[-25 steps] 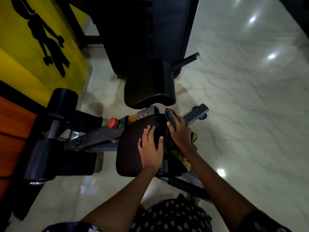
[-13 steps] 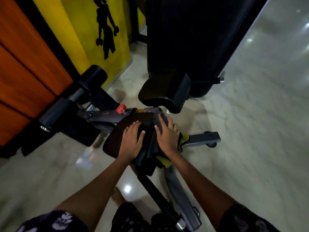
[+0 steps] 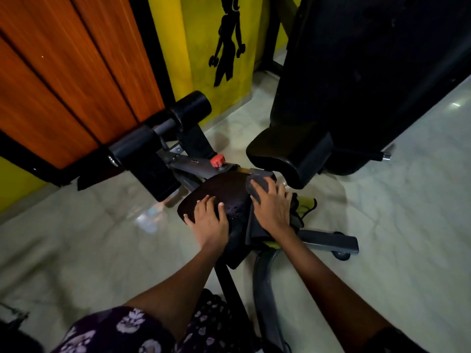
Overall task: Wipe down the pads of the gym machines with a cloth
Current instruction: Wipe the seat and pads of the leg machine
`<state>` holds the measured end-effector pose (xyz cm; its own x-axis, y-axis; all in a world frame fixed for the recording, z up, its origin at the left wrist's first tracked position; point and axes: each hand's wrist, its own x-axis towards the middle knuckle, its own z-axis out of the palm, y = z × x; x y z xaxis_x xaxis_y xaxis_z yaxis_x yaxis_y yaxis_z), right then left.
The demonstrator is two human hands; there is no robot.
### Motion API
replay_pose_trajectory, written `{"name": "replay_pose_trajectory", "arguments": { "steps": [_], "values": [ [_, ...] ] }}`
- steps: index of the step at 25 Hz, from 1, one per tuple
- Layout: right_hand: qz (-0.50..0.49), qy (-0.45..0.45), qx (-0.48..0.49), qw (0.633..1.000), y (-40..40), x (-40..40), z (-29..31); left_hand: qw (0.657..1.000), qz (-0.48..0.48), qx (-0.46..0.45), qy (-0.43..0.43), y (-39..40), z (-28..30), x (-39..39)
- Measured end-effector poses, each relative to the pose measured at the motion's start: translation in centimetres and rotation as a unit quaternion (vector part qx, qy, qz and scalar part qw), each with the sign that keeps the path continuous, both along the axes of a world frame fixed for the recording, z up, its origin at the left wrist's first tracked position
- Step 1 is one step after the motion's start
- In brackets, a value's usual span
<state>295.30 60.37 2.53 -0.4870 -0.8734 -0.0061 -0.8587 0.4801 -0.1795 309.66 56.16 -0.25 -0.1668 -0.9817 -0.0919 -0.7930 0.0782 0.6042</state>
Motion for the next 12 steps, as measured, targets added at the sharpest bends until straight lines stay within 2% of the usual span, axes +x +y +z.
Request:
{"name": "replay_pose_trajectory", "arguments": {
  "steps": [4,5,7,9,12],
  "values": [
    [0.143,0.027,-0.017,0.989,1.9,-1.1,-0.7,1.0,-0.011,-0.003,-0.009,0.0,0.0,0.5],
    [0.14,0.02,-0.005,0.99,1.6,-2.1,-0.5,1.0,-0.015,-0.007,-0.006,0.0,0.1,0.5],
    [0.069,-0.003,0.014,0.997,0.2,-3.0,-0.4,1.0,-0.018,-0.015,-0.006,-0.1,0.0,0.5],
    [0.017,0.003,-0.004,1.0,-0.4,-1.9,-0.3,1.0,-0.02,-0.021,-0.01,-0.1,-0.3,0.5],
    [0.093,0.042,-0.032,0.994,0.6,-0.5,-0.9,0.999,-0.018,-0.031,0.001,-0.1,-0.5,0.5]
  ]
}}
